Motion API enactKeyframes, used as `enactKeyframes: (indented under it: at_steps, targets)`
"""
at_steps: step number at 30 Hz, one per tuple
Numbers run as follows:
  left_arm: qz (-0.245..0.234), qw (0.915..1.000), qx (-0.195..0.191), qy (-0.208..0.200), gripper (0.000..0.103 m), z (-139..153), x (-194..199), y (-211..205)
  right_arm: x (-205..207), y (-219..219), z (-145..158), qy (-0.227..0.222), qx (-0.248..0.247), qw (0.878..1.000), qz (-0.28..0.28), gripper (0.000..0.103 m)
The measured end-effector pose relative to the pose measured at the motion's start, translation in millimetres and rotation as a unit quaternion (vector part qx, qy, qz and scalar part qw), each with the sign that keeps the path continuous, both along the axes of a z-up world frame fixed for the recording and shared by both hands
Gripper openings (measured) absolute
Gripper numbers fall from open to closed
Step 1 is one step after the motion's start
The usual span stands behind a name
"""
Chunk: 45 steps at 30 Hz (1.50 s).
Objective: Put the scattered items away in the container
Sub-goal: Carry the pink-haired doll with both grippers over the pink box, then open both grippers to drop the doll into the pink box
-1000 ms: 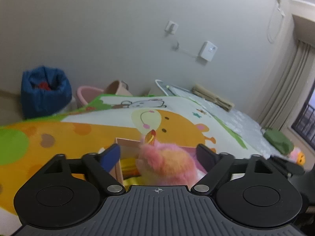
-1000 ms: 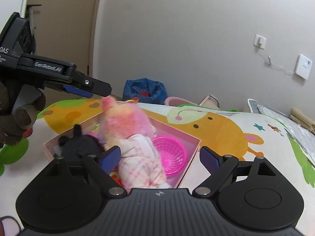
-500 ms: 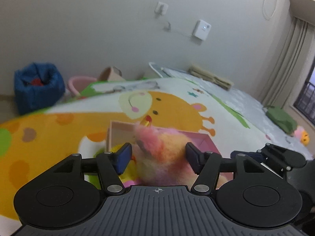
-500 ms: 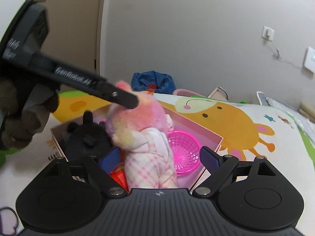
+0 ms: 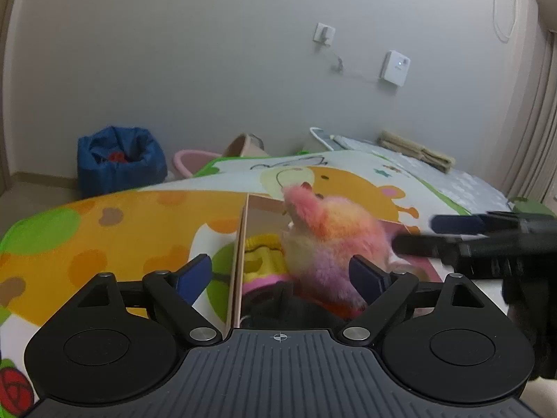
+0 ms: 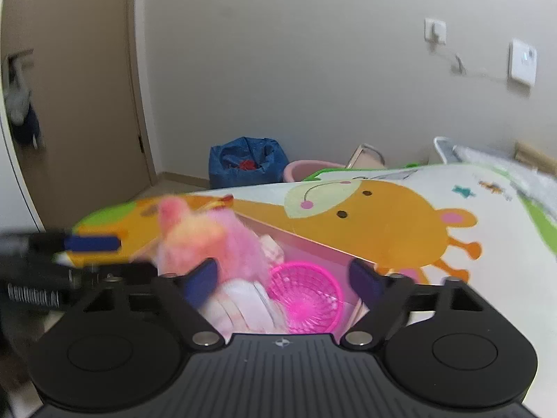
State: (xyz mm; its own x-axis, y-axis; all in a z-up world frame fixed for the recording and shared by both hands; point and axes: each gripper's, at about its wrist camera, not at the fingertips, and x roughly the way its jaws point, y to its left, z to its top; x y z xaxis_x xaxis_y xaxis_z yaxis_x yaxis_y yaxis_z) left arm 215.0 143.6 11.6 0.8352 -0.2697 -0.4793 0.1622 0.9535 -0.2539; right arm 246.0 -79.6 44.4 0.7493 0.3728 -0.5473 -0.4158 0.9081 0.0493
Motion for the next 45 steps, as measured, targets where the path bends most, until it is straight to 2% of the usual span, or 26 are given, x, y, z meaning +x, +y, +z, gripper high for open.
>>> enactKeyframes:
  at_steps: [1,6,9,11,14,15,19,22,25,26,29,34,37,40,44,45]
  targets:
    - [-0.002,1.0,-0.003,0.0,0.091,0,-2,1,3,0,4,0.009,0.012,1.0,0.003,0.067]
    - [-0.013,0.9997,-0.013,-0.017,0.087,0,-11,4,16,14,14,0.046,0.055,0.997,0.041,0.067]
    - [-0.025,0.9995,-0.013,-0.015,0.081,-2,-12,4,26,31,4,0.066,0.052,0.995,0.052,0.082]
    - [-0.033,0.9992,-0.019,-0.012,0.081,-3,-15,7,36,41,-9,0.072,0.034,0.995,0.055,0.083]
    - [-0.038,0.9989,-0.025,-0.006,0.081,-7,-20,10,54,49,-33,0.137,0.033,0.987,0.08,0.085]
    - [-0.039,0.9989,-0.026,-0.004,0.081,-9,-21,11,60,51,-36,0.159,0.032,0.984,0.078,0.081]
    - [-0.033,0.9986,-0.04,-0.003,0.083,-12,-23,19,52,55,-24,0.14,0.006,0.987,0.085,0.075]
    - [-0.024,0.9984,-0.05,-0.011,0.086,-8,-25,25,37,50,3,0.083,-0.02,0.994,0.063,0.074]
    - [-0.026,0.998,-0.056,-0.013,0.089,-7,-26,26,20,65,20,0.01,-0.117,0.992,0.049,0.077]
    - [-0.027,0.9981,-0.054,-0.014,0.09,-7,-26,25,19,72,19,0.009,-0.137,0.989,0.05,0.079]
    - [-0.024,0.9984,-0.05,-0.012,0.092,-8,-26,25,23,78,16,0.038,-0.114,0.99,0.066,0.083]
    - [-0.017,0.9984,-0.053,-0.011,0.093,-9,-27,28,25,50,50,0.016,-0.018,0.999,0.044,0.091]
    - [-0.016,0.9984,-0.053,-0.007,0.093,-12,-26,28,31,42,59,0.009,0.01,1.0,0.029,0.091]
    - [-0.016,0.9984,-0.054,-0.011,0.093,-12,-27,27,37,47,48,0.016,0.011,1.0,0.024,0.085]
    - [-0.021,0.9977,-0.06,-0.022,0.093,-9,-31,28,52,59,1,0.108,-0.01,0.994,0.025,0.079]
    - [-0.021,0.9975,-0.063,-0.024,0.093,-8,-31,29,46,58,-5,0.096,-0.012,0.995,0.033,0.079]
